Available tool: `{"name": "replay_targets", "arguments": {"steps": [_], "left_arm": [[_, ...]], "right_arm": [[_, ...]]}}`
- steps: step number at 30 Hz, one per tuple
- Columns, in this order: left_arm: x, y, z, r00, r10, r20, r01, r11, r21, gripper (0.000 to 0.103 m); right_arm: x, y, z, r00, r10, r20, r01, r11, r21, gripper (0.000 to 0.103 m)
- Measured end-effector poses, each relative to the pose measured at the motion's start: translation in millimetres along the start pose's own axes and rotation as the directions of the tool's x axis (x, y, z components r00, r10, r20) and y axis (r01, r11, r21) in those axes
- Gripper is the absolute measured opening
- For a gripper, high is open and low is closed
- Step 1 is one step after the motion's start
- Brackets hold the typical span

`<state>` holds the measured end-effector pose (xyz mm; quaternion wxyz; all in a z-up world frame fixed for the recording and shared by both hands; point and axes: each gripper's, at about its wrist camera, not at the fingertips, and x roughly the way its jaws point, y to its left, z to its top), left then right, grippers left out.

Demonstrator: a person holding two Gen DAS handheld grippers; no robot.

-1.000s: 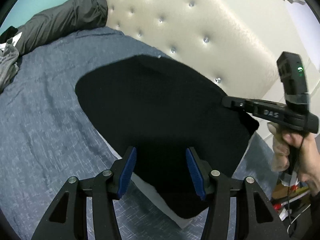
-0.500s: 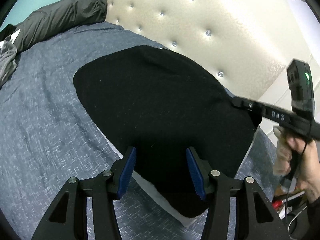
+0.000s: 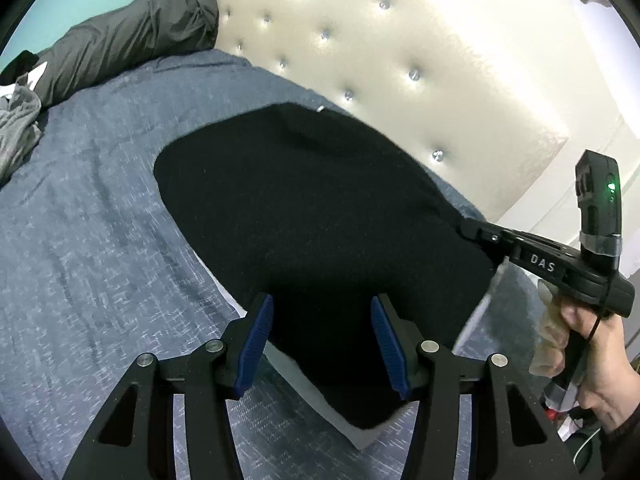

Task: Fold clothes
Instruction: 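Lower the folded end onto the stack and open both grippers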

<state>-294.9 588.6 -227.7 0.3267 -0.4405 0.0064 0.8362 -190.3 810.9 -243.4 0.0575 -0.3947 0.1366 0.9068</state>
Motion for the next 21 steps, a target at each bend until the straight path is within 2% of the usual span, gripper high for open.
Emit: {"name": "replay_targets", "arguments": {"steps": [14,21], "left_arm": [[-90,-21,4,0.996,0.005,0.091,-0.004,1.0,-0.011,0.056],[-134,-27,-5,0.99,0.012,0.137,-0.011,1.0,-0.008,0.056]], "right_arm": [[-81,36,-1,0.996,0.017,0.084,-0.014,0.999,-0.04,0.0],[-114,56,-6,0.993,0.005,0.116,-0.002,0.999,-0.033,0.0]]}}
